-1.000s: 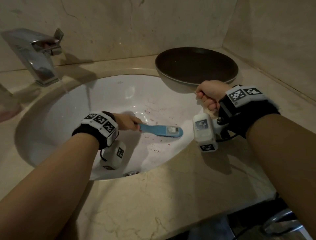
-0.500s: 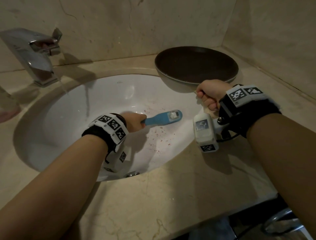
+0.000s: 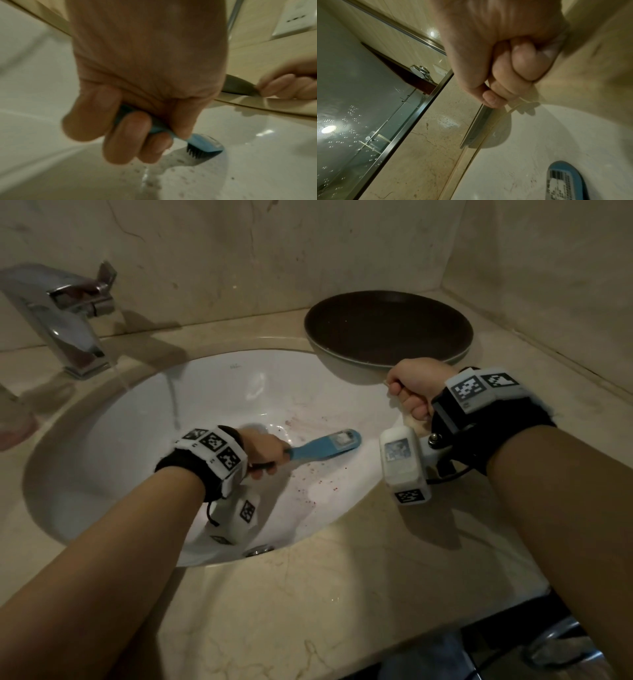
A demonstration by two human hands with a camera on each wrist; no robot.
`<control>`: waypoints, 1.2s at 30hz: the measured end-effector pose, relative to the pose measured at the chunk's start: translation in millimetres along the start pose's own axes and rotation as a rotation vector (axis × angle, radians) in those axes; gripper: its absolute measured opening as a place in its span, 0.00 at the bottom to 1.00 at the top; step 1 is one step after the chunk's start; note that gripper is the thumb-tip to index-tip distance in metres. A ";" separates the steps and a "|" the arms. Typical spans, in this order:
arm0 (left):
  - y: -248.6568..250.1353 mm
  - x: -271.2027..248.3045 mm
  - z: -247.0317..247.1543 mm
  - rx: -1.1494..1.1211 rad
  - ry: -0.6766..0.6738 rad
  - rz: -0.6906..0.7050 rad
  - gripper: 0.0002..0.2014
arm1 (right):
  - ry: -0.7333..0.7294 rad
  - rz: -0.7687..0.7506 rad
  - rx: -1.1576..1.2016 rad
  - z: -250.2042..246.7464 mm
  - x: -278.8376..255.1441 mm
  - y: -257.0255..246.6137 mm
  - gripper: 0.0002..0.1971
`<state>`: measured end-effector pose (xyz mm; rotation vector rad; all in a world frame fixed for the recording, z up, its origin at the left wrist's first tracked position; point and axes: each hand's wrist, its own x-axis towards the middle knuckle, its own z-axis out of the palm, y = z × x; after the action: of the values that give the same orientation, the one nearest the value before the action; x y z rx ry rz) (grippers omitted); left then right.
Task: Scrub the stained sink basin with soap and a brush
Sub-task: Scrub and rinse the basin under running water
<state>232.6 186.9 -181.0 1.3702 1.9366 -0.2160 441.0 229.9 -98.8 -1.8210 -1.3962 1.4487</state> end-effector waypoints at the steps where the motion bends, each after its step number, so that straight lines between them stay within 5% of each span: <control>1: 1.2 2.1 2.9 0.016 -0.013 -0.009 0.05 | -0.003 0.005 0.001 -0.4 -0.6 -0.4 0.17; 4: -0.8 7.2 -2.6 0.019 0.103 -0.036 0.10 | -0.011 0.002 0.007 -0.6 -1.9 -1.1 0.17; 7: -28.9 30.6 -13.9 0.208 0.227 -0.097 0.45 | -0.019 0.001 0.013 -0.3 -3.5 -1.7 0.17; 8: -35.8 32.3 -15.8 0.279 0.280 -0.132 0.46 | -0.023 0.003 0.016 -0.3 -4.3 -2.1 0.17; 11: -27.8 19.0 -21.0 0.186 0.248 -0.129 0.23 | -0.016 0.004 0.030 -1.0 -5.7 -3.1 0.17; 15: -2.6 6.8 -18.0 -0.042 0.098 0.037 0.13 | -0.017 0.000 0.025 -1.1 -5.1 -3.2 0.16; 20: 21.6 8.9 -3.3 0.100 0.041 0.119 0.15 | 0.002 -0.018 0.010 -0.5 -2.8 -1.6 0.17; 25: -26.3 32.8 -8.5 0.358 0.297 -0.038 0.19 | -0.007 -0.009 0.012 -0.5 -0.1 -0.9 0.17; 28: -28.5 28.6 -17.1 0.375 0.315 -0.077 0.23 | -0.011 -0.007 0.009 -1.3 -1.2 -1.6 0.17; 33: -1.0 3.6 -29.9 0.037 0.014 0.056 0.11 | 0.008 -0.020 -0.010 -0.6 -1.7 -1.6 0.16; 36: 5.1 2.3 -24.3 0.028 -0.169 0.085 0.13 | 0.007 -0.013 0.005 -1.4 -1.2 -1.3 0.16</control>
<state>225.3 203.4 -163.9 1.4024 1.7388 -0.3088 441.7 229.7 -96.7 -1.8083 -1.3972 1.4368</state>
